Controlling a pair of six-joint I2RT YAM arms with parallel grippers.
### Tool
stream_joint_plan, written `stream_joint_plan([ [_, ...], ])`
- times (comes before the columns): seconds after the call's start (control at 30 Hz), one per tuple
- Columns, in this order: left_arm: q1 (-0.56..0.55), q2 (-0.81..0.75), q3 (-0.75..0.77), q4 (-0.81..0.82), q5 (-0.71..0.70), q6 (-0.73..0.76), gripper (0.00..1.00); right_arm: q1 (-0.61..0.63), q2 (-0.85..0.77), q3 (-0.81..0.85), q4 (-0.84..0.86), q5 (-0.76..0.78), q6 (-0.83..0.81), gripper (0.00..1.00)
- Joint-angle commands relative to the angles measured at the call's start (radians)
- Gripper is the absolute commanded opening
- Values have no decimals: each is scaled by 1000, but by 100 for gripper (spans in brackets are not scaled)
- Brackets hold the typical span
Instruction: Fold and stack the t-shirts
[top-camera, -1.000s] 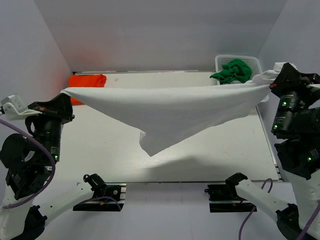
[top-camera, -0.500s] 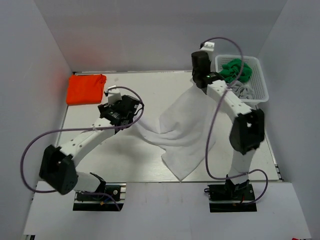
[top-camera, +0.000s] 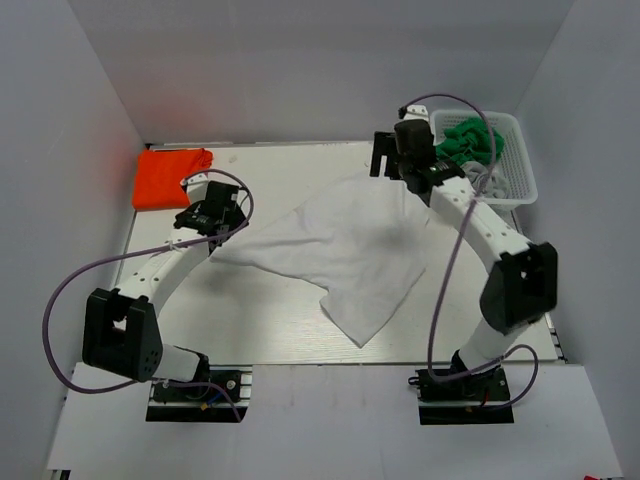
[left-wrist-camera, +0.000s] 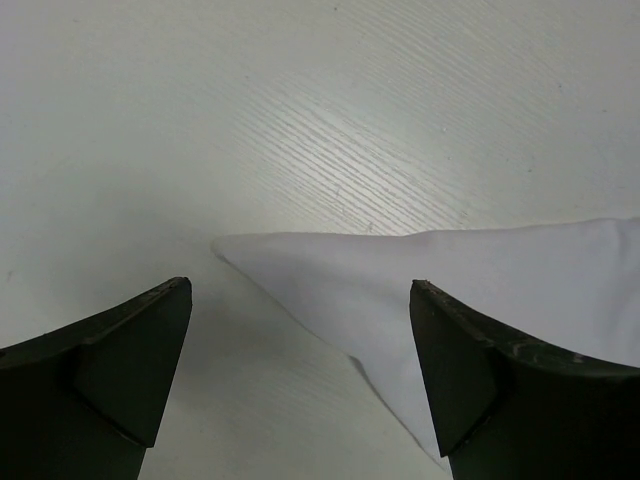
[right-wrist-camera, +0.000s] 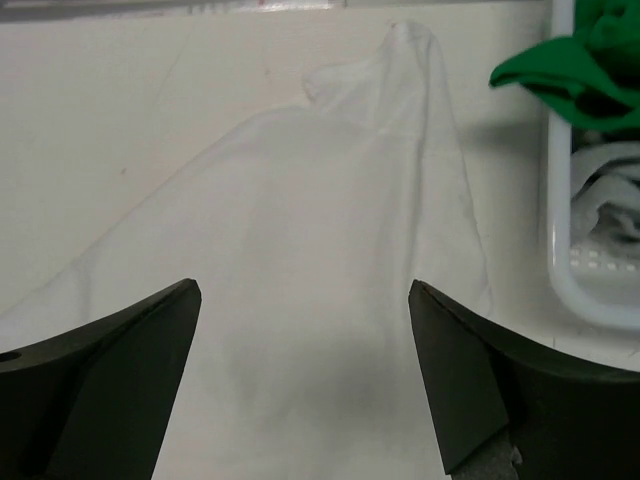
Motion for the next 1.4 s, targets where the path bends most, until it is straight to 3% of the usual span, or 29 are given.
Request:
stream_joint_plan([
  [0.0, 65, -1, -22, 81, 188, 59, 100, 25, -141, -188, 16, -125, 31, 90],
  [0.1, 108, 11, -75, 67, 237, 33, 100, 81, -253, -401, 31, -202, 25, 90],
  [0.27, 230, 11, -173, 149, 326, 8, 100, 223, -352, -532, -15, -250, -18, 90],
  [0.4, 277, 30, -223, 234, 412, -1, 82, 295, -397, -647, -12, -244, 13, 90],
  [0.6, 298, 53, -267, 337, 518, 22, 76, 378, -428, -735, -12, -215, 25, 90],
  [0.87, 298, 114, -258, 285, 449, 4, 39, 482, -403, -739, -75, -169, 25, 90],
  [1.13, 298, 133, -249, 254, 406, -6, 0, 576, -353, -765, -24, -268, 16, 87],
  [1.37, 287, 59, -281, 286, 396, 28, 0, 652, -354, -819, -55, -274, 14, 81],
])
